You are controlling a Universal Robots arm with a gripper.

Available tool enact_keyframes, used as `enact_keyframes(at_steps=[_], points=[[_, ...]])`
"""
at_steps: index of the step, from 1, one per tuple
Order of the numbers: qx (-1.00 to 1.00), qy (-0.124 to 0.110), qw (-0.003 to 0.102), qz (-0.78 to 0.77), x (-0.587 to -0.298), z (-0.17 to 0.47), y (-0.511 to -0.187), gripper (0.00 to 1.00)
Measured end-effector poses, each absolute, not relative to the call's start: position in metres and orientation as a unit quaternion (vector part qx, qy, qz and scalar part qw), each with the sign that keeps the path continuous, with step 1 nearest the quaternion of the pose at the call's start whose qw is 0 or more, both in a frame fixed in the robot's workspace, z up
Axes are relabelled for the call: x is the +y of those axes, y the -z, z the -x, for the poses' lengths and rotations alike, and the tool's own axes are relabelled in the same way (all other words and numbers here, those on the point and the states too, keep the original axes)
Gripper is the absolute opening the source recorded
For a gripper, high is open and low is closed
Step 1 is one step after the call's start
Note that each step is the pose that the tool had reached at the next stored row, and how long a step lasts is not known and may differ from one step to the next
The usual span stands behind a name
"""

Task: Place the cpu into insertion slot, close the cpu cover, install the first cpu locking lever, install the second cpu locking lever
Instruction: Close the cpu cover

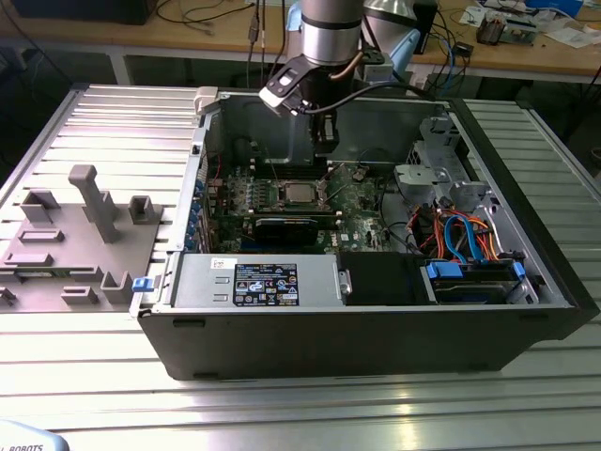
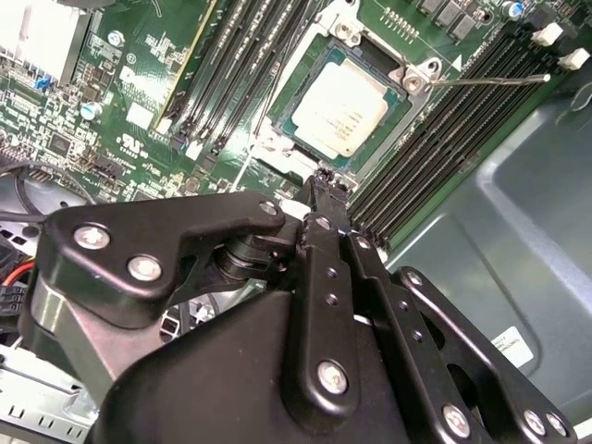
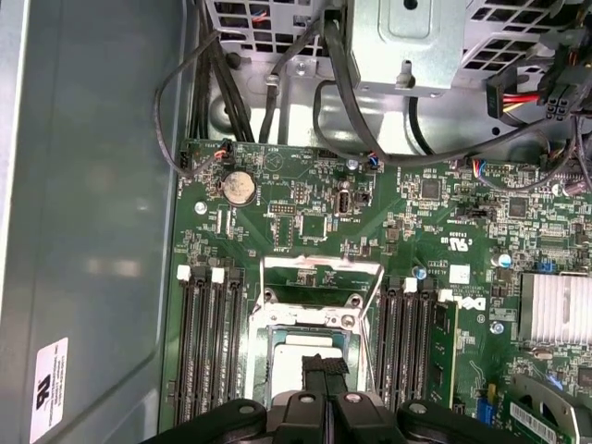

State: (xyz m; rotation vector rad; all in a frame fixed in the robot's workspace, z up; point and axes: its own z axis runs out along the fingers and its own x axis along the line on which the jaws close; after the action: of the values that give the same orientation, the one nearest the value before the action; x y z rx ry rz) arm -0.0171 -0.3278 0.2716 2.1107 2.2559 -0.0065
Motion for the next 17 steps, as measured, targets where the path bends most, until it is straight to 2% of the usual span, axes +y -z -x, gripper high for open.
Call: enact_keyframes(at_steps=[17], points=[[0.73, 0.002, 0.026, -0.683, -0.328, 0.004, -0.271, 0.11]])
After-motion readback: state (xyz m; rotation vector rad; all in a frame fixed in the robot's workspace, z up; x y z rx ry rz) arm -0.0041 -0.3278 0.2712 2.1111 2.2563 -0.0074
